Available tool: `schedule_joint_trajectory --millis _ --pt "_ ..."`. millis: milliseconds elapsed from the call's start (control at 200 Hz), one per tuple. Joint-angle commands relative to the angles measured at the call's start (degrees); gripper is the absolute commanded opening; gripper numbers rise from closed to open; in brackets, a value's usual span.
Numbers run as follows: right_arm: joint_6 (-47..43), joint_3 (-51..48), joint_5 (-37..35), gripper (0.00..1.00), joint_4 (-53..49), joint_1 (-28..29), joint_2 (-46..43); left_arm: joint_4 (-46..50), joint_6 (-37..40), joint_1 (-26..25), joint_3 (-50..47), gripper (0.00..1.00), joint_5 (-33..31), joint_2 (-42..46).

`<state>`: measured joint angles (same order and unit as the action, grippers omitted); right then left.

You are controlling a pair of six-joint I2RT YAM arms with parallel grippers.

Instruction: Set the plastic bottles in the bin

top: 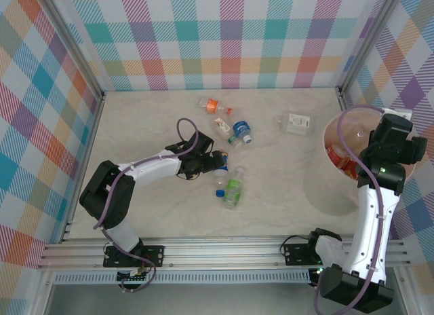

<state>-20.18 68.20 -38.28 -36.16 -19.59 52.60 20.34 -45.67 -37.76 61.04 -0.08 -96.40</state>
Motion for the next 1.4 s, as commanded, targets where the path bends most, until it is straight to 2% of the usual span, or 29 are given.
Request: schedule_joint_trajectory --millis 0,145,280,360,485,635,670,775,1010,1180,1395 --pt "1.91 2.86 2.40 0.78 -2.18 -0.44 0.17 1.72 -1.06 -0.73 0.93 1.00 -1.03 -0.11" --pt "4.06 5.12 2.56 0.80 -4.32 -0.44 0.22 1.39 -1.38 -0.75 -0.10 1.00 -1.07 0.31" --pt "9.50 8.34 7.87 0.85 -7.80 -0.36 0.31 0.52 -1.37 -0.83 -0.88 1.00 -0.40 0.18" --pt "13.79 10.81 15.59 0.86 -10.27 -0.37 0.18 0.36 -1.12 -0.95 -1.07 1.00 0.08 0.25" --pt "22.31 13.62 32.36 0.90 -11.97 -0.29 0.19 0.40 -0.08 -1.61 -1.53 1.00 -0.45 0.77" --pt "31.61 12.00 49.07 0.95 -6.00 -0.18 -1.11 1.47 2.24 -2.53 -1.24 1.00 -1.77 1.35" --pt "33.60 11.39 53.44 1.00 -4.38 -0.13 -1.16 1.85 2.94 -2.90 -0.97 1.00 -2.53 1.56" --pt "38.86 9.66 62.72 1.00 -0.31 0.58 -0.64 4.24 4.75 -4.56 -0.06 1.00 -6.30 1.80" --pt "42.75 7.34 65.63 1.00 3.62 2.01 -0.95 7.16 7.29 -7.98 2.67 0.99 -10.70 -0.78" --pt "43.04 6.95 66.76 1.00 2.99 2.85 -0.75 4.92 8.68 -8.21 3.25 0.97 -8.02 -2.49" --pt "43.03 6.33 66.64 1.00 2.85 3.52 -0.75 -0.78 8.77 -8.34 -0.92 1.00 -7.42 2.83"
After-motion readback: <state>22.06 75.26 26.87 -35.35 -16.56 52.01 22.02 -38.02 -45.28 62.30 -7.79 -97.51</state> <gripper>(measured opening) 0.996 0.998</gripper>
